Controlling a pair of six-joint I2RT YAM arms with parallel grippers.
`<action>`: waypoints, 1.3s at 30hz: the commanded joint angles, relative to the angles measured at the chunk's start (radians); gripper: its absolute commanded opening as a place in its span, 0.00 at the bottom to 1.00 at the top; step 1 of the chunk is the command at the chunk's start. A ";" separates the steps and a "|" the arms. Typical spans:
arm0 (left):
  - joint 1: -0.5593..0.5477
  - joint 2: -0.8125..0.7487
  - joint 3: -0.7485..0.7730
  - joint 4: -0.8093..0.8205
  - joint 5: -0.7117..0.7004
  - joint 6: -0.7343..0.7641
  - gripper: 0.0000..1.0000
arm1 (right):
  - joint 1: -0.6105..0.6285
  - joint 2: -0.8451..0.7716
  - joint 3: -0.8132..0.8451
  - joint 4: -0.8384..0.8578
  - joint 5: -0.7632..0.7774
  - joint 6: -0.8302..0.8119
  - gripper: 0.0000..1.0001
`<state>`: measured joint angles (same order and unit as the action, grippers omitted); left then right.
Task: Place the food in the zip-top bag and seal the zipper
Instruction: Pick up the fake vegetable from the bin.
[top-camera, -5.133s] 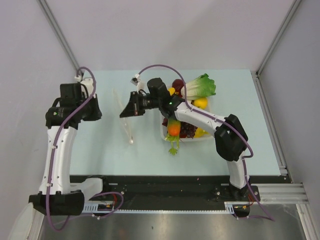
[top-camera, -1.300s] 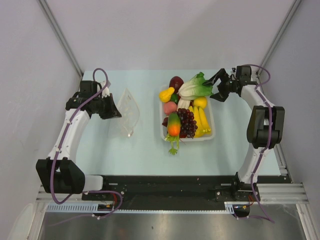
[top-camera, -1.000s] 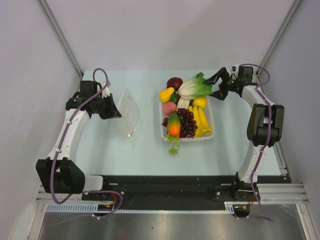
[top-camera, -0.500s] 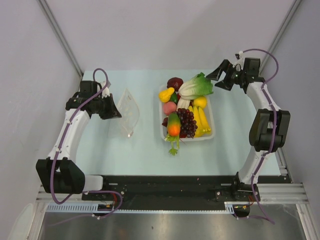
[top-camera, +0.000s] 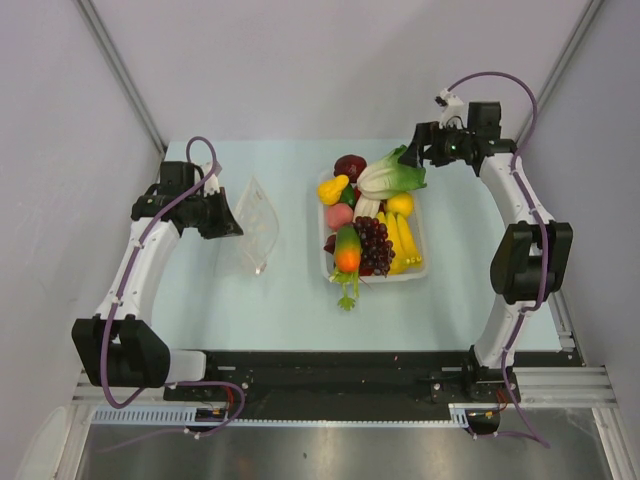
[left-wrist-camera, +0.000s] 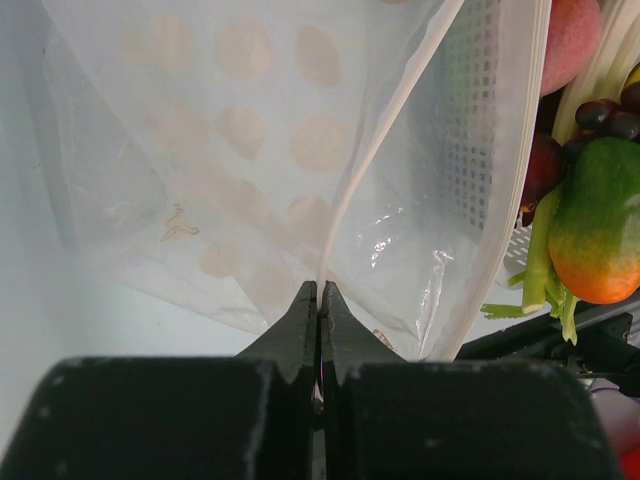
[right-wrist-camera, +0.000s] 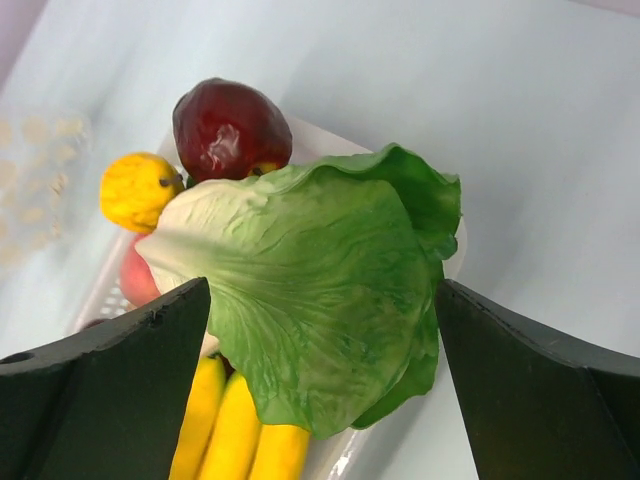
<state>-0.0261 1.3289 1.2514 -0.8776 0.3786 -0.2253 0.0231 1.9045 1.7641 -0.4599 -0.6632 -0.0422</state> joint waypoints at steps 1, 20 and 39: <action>-0.008 -0.008 0.034 0.005 0.025 0.021 0.00 | -0.003 -0.012 0.020 -0.028 0.016 -0.159 1.00; -0.008 0.004 0.039 0.003 0.031 0.024 0.00 | -0.080 0.169 0.001 0.109 -0.179 0.502 1.00; -0.008 0.001 0.034 0.002 0.028 0.030 0.00 | -0.103 0.159 -0.115 0.290 -0.348 0.616 0.71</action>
<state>-0.0280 1.3350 1.2514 -0.8780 0.3958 -0.2165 -0.0700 2.0888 1.6669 -0.2226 -0.9680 0.5690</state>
